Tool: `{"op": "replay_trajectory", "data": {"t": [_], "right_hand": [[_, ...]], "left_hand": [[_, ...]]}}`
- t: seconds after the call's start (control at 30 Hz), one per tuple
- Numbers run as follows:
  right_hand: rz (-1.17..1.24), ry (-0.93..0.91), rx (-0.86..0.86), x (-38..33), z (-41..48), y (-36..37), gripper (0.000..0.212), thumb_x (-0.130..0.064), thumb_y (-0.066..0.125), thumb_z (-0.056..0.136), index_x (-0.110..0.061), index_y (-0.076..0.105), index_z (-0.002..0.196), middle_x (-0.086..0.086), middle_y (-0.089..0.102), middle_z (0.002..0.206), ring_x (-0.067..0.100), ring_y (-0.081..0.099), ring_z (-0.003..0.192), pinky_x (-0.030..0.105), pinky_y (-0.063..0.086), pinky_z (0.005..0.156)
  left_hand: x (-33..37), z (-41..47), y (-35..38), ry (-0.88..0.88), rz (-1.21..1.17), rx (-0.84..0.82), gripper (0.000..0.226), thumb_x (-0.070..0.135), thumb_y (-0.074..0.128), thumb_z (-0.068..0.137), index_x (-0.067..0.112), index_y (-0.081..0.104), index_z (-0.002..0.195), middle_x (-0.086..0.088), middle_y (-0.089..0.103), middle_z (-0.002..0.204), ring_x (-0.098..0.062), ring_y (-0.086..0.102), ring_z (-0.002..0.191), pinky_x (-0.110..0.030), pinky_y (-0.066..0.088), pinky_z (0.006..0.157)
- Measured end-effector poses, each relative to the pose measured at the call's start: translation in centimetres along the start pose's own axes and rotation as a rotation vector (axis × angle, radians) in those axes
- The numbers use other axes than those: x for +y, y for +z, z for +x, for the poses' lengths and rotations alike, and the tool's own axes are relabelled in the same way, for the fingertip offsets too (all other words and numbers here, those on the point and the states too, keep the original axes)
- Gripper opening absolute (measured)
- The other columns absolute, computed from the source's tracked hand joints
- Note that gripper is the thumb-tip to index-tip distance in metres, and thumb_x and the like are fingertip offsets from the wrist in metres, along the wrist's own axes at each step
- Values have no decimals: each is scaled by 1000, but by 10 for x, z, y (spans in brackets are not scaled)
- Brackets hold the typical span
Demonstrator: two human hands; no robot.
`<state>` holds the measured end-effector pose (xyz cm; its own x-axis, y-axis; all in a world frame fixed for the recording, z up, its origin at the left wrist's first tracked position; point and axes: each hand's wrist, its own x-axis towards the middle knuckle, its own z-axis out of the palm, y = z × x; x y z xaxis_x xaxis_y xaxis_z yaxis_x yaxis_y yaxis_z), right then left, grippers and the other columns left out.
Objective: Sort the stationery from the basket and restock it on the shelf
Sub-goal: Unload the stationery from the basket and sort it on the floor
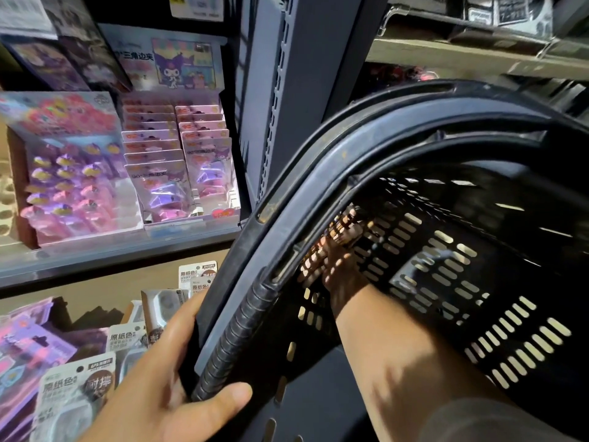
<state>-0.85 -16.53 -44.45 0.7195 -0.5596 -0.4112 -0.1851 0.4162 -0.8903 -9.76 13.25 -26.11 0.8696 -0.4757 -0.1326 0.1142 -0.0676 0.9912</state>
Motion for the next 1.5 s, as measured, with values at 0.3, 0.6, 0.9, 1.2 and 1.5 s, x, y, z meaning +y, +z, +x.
{"op": "replay_trajectory", "data": {"t": [0.3,0.6,0.9,1.2,1.5], "right_hand": [[-6,73,-99,-10,-4,-4,45,-30,58,90,12,53,105,19,55,62,27,58,37,28,45,32],[54,142,-155,-14,-22,-5,48,-32,68,84,2,49,112,23,54,77,28,59,46,29,49,41],[21,166,-27,-59,-68,9,53,-30,56,95,13,48,126,19,66,64,30,64,46,29,50,40],[11,53,-63,-166,-157,10,24,-14,66,86,2,62,104,16,69,79,31,66,73,40,57,68],[127,-4,-142,-240,-219,-23,21,-16,71,78,-5,58,90,13,52,66,28,55,59,35,49,64]], "left_hand": [[2,0,10,36,-37,102,87,-7,74,46,73,61,78,40,66,87,33,51,85,11,34,66],[1,5,4,-14,-115,-65,83,-4,93,46,61,68,90,26,71,99,11,66,92,2,45,68],[27,31,18,37,-39,-106,56,25,84,70,50,57,113,19,71,106,-2,68,98,-17,54,78],[77,73,55,113,196,-73,93,83,63,55,34,49,132,12,64,124,-7,60,114,-41,46,105],[130,88,112,278,385,-238,53,40,49,99,36,25,146,21,42,134,3,34,131,-1,24,98]]}}
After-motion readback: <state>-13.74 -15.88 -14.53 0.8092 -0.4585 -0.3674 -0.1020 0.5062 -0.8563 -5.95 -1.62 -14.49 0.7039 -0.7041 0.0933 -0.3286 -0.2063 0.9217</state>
